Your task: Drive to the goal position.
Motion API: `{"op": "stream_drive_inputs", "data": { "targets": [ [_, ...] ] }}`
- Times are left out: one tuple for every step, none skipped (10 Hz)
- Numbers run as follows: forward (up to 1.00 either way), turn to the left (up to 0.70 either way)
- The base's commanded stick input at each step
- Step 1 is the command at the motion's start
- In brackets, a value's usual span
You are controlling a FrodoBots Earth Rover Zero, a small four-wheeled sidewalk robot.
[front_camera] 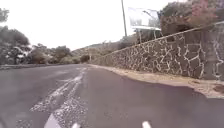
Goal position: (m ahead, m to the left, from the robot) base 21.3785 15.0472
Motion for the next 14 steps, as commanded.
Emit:
{"op": "stream_drive_inputs", "data": {
  "targets": [
    [0.7,0.0],
    [0.7,0.0],
    [0.7,0.0],
    [0.7,0.0],
    [0.7,0.0],
    [0.7,0.0],
    [0.7,0.0],
    [0.7,0.0],
    [0.7,0.0],
    [0.7,0.0],
    [0.7,0.0],
    [0.7,0.0],
    [0.7,0.0],
    [0.7,0.0]
  ]
}}
